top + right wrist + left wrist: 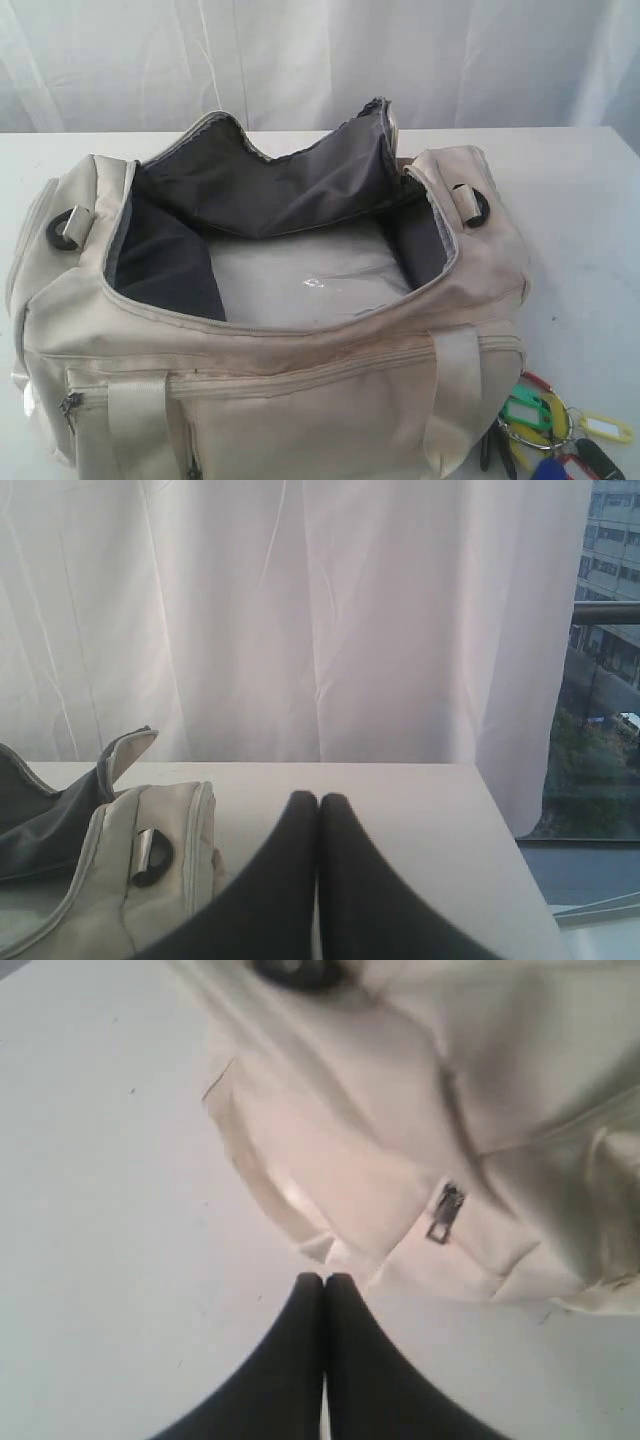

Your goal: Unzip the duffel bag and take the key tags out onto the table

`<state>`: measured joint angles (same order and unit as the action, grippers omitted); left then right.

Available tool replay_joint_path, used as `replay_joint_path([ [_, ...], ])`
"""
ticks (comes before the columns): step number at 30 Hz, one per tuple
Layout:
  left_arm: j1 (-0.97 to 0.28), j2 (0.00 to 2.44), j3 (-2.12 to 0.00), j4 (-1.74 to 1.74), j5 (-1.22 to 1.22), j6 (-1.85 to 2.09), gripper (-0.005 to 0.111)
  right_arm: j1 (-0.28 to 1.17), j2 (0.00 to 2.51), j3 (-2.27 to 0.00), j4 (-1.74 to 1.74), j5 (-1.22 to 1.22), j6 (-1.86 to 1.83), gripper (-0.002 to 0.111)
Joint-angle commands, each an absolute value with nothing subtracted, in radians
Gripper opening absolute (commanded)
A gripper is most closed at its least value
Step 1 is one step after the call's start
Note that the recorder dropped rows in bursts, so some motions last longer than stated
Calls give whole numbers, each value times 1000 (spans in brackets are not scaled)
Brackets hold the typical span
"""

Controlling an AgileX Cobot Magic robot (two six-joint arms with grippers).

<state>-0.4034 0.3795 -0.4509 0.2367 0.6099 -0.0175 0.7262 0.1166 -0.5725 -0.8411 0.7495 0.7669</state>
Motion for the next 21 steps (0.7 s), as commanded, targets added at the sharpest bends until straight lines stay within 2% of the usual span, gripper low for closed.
replay_joint_path([
  [1, -255, 192, -259, 237, 414, -24, 0, 730, 114, -568, -846, 743, 764, 0],
  [7, -78, 0, 0, 237, 132, -24, 0, 730, 114, -568, -846, 743, 764, 0],
  [9, -49, 0, 0, 248, 360, -24, 0, 730, 110, -568, -843, 742, 764, 0],
  [16, -44, 0, 0, 258, 377, -24, 0, 730, 110, -568, -843, 739, 764, 0],
  [18, -44, 0, 0, 233, 282, -24, 0, 730, 110, -568, -843, 739, 764, 0],
  [19, -44, 0, 0, 140, 181, -22, 0, 730, 110, -568, -843, 739, 764, 0],
  [21, -46, 0, 0, -73, 148, 0, 0, 730, 110, -568, -843, 739, 764, 0],
])
